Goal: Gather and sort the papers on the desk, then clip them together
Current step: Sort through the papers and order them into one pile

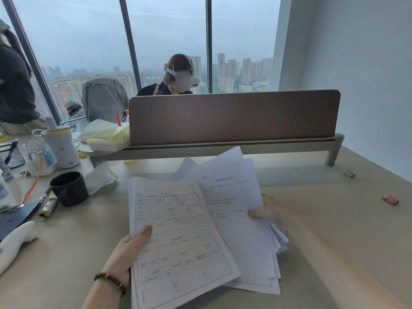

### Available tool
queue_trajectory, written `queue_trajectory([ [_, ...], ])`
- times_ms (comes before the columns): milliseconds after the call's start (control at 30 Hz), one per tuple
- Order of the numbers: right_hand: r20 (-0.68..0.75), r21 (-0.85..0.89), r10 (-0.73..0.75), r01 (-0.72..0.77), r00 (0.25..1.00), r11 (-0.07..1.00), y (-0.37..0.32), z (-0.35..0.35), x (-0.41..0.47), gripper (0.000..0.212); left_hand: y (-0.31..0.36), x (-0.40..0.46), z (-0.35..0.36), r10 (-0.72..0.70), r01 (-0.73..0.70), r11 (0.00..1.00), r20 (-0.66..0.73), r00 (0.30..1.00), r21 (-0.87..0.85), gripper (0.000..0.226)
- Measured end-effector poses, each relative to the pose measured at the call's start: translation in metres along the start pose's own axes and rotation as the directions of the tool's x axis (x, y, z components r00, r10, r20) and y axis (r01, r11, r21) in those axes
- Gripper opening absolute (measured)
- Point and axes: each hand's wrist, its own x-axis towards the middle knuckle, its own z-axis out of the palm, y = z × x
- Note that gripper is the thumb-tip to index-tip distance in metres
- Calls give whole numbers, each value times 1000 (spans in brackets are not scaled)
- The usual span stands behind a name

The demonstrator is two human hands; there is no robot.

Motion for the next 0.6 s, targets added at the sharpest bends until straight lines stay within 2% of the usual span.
queue_trajectory([
  [133, -18, 218, -54, 57, 998, 974, 0, 3, -24, 33, 2, -7, 10, 46, -43, 997, 40, 998, -58, 29],
  [267, 24, 372, -129, 111, 991, 921, -9, 6, -47, 47, 5, -16, 22, 26, -1, 986, 146, 989, -169, 37],
  [400, -2, 516, -190, 164, 982, 841, -31, 18, -74, 31, 5, -26, 40, 88, -34, 972, 224, 971, -232, 38],
  [500, -26, 537, -243, 219, 970, 814, -48, 25, -99, 37, 9, -36, 54, 188, -142, 968, 221, 957, -207, 32],
  [600, -144, 416, -279, 314, 949, 853, -58, 29, -112, 28, 17, -49, 68, 377, -369, 926, 152, 914, -80, 22],
])
